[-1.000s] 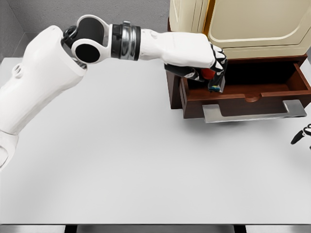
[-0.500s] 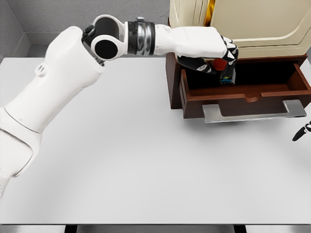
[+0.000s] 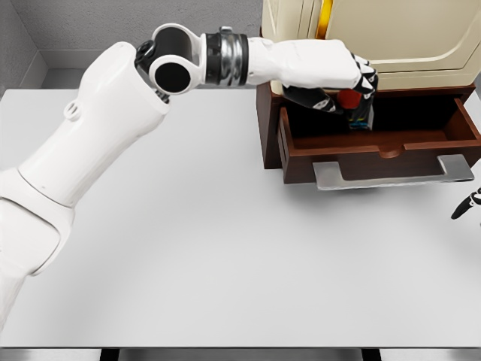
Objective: Put the switch into the drawer with left arm, and close the drawer with right arm
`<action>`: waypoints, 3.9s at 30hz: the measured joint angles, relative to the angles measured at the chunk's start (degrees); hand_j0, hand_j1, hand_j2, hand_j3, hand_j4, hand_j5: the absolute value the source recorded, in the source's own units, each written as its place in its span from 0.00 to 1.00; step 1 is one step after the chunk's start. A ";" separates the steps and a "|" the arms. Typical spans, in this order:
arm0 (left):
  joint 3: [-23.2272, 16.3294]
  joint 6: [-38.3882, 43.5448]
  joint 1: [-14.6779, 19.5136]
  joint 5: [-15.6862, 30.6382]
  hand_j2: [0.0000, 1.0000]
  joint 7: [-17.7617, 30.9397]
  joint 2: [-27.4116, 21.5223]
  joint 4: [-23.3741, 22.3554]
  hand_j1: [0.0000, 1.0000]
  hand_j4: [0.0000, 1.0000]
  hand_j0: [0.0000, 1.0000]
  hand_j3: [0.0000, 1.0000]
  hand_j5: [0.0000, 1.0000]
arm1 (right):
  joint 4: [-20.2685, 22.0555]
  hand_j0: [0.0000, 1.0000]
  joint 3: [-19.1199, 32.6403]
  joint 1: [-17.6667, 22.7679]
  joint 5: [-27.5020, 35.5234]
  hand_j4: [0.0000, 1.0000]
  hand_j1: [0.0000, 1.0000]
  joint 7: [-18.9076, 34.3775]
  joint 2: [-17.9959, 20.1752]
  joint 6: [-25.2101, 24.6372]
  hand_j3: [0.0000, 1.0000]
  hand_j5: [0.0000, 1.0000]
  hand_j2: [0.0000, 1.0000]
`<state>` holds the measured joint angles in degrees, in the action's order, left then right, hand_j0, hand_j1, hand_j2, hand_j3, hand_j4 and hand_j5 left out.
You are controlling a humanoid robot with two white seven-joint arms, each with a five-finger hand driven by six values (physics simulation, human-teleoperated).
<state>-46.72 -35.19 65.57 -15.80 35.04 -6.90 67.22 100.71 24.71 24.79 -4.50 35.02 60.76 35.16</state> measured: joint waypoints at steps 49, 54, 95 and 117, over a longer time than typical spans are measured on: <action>-25.22 49.05 10.81 69.50 1.00 -7.10 -27.22 33.57 1.00 1.00 1.00 1.00 1.00 | 0.00 0.58 -0.27 0.35 0.22 0.58 0.58 0.00 0.74 0.00 0.58 0.58 0.58; -24.49 50.56 10.55 70.75 1.00 -7.43 -25.03 29.90 1.00 1.00 1.00 1.00 1.00 | 0.00 0.58 -0.27 0.44 0.33 0.58 0.58 0.00 0.85 0.00 0.58 0.58 0.58; -24.14 49.65 6.94 66.78 1.00 -5.57 -6.46 8.05 1.00 1.00 1.00 1.00 1.00 | 0.00 0.59 -0.27 0.44 0.36 0.59 0.59 0.00 1.49 0.00 0.59 0.59 0.59; -15.68 38.40 5.45 74.51 1.00 -0.04 -33.88 30.91 1.00 1.00 1.00 1.00 1.00 | 0.00 0.48 -0.38 -1.31 0.88 0.48 0.48 0.00 1.92 -0.01 0.48 0.48 0.48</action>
<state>-62.41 3.21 71.02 58.71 35.01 -40.78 98.13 100.71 24.34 23.47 -3.61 35.01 62.68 35.15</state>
